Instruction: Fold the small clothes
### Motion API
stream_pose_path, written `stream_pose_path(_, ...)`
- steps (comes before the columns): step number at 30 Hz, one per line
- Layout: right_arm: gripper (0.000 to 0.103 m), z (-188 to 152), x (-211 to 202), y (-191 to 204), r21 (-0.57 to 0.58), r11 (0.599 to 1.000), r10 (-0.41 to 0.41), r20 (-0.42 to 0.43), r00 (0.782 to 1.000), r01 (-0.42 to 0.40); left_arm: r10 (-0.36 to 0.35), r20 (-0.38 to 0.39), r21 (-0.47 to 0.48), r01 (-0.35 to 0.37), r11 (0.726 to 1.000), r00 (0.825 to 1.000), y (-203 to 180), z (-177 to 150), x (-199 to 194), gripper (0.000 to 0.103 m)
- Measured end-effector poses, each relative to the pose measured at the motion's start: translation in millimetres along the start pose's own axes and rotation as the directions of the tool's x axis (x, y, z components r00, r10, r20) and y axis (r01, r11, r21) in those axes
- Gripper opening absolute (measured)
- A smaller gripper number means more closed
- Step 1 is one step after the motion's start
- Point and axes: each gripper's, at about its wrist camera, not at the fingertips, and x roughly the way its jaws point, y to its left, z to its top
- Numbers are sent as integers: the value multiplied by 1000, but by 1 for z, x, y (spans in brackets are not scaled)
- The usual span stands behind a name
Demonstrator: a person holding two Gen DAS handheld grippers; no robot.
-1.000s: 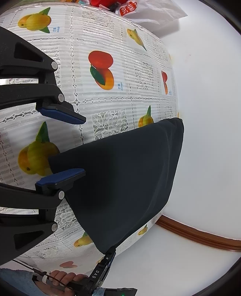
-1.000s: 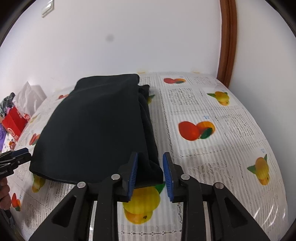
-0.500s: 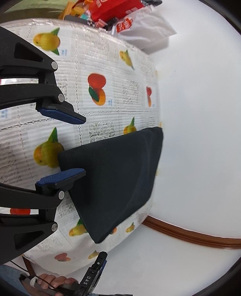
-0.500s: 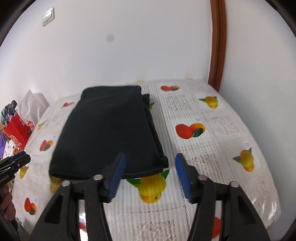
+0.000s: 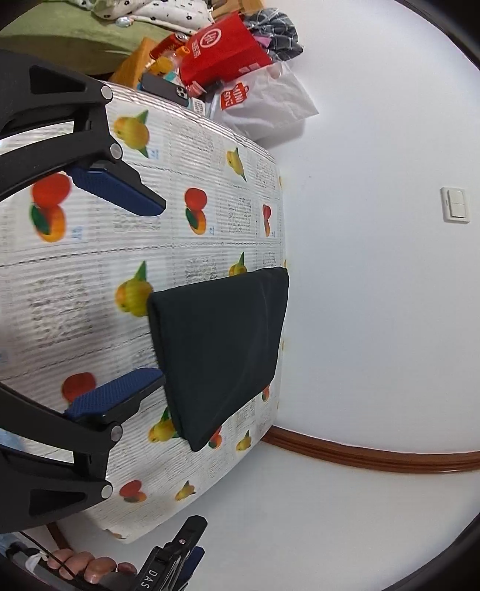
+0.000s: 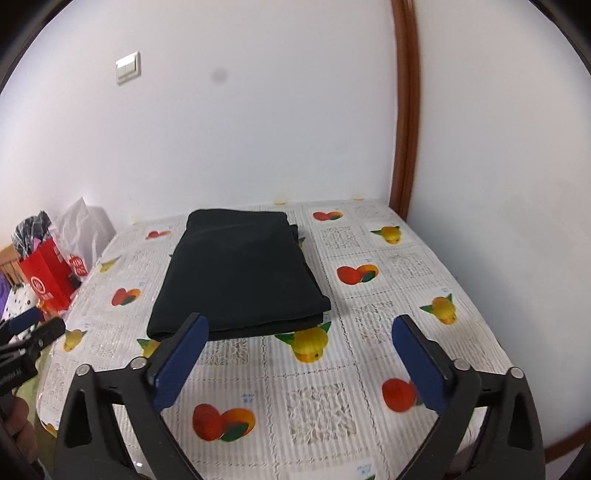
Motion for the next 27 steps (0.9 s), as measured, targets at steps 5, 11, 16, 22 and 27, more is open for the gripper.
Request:
stream_pose_path(5, 103, -17, -24, 2, -23, 998, -53, -11, 999, 53, 8, 13, -1, -8, 1000, 1000, -6, -15, -21, 84)
stream_pose_path(11, 103, -32, -45, -2, -7, 998, -63, -16, 998, 62, -6, 26, -6, 6, 1000, 1000, -11, -29, -37, 85)
stream_pose_path(16, 103, -40, -57, -2, -13, 996, -88, -1, 996, 88, -1, 41, -3, 1, 1000, 999, -14, -37, -45, 85)
stream_pose_path(22, 103, -45, -60, -1, -18, 996, -89, -8, 996, 88, 15, 45, -9, -15, 1000, 999, -11, -39, -47, 85)
stream_pose_path(27, 103, -48, -60, 3, -26, 996, -89, -13, 996, 89, 16, 42, -8, -16, 1000, 999, -11, -41, -47, 85)
